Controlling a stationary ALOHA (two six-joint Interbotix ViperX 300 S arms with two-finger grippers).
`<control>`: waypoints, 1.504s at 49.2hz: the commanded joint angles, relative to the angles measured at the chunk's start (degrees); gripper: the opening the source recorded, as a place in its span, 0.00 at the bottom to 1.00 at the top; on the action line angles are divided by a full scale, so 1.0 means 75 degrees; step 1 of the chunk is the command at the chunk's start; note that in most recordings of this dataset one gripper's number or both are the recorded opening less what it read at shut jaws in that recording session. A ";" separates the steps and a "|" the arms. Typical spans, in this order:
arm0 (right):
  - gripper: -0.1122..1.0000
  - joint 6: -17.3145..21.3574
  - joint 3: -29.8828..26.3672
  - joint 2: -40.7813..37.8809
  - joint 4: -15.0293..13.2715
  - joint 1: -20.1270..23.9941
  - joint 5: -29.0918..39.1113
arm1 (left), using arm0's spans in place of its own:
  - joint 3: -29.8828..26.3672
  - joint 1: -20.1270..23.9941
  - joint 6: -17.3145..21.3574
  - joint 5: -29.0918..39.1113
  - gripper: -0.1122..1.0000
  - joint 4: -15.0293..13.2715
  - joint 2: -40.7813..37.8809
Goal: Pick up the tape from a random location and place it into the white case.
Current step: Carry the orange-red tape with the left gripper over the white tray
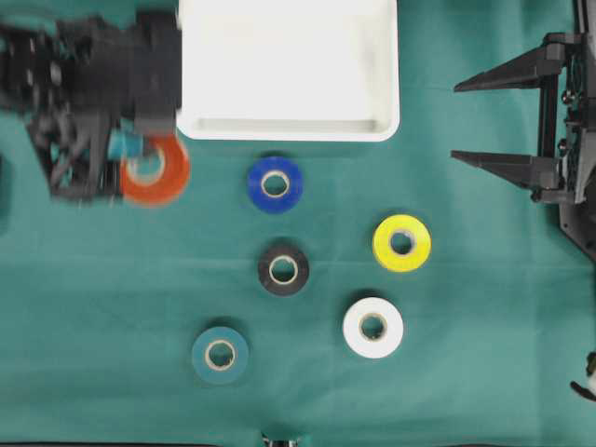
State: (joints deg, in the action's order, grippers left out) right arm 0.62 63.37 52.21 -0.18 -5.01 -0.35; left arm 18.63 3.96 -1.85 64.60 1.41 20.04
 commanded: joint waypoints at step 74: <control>0.91 0.0000 -0.0234 -0.0152 0.0000 0.0000 0.0035 | -0.1887 0.2191 0.0867 -0.1160 0.30 -0.0035 -0.2063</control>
State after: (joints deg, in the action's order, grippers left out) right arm 0.62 63.37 51.42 -0.18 -5.01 0.26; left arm 7.82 20.48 4.57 57.39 1.32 5.36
